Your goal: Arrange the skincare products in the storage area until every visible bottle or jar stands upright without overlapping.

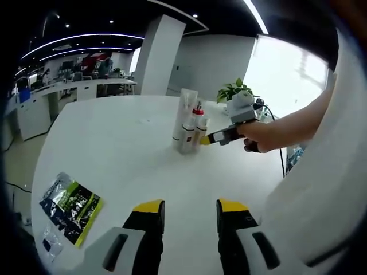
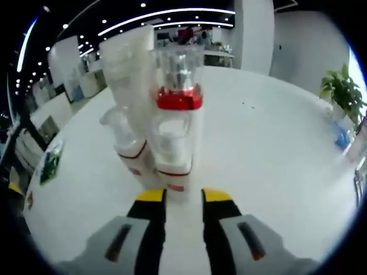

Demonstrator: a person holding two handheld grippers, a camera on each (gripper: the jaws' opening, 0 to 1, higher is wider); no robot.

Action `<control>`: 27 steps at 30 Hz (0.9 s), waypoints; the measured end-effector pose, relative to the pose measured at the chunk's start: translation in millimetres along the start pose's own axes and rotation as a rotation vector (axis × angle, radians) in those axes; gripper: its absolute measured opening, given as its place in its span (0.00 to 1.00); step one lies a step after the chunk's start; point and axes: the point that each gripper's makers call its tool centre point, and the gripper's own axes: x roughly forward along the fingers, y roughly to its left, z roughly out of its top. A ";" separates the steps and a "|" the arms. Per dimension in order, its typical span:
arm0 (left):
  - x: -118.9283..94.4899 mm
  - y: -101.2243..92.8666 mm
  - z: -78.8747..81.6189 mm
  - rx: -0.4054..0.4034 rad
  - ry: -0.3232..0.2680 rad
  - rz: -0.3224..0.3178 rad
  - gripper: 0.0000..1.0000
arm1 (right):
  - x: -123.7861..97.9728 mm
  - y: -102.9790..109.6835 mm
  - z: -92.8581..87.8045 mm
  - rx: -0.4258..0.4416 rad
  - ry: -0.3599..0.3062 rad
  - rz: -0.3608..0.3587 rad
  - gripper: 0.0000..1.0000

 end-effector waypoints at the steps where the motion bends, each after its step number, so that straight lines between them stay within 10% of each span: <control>1: -1.1 0.8 0.1 -0.001 -0.001 0.003 0.37 | -0.2 0.5 0.1 0.002 0.000 0.002 0.22; 6: -4.2 9.6 -2.6 -0.049 -0.010 0.024 0.37 | -3.3 0.9 -4.4 0.014 0.007 0.015 0.25; 20: -40.1 130.7 -47.8 -0.669 -0.127 0.411 0.57 | -53.1 37.5 -56.1 -0.114 0.010 0.174 0.27; 27: -39.0 144.3 -59.5 -0.775 -0.156 0.436 0.54 | -65.0 29.5 -75.0 -0.131 0.034 0.164 0.27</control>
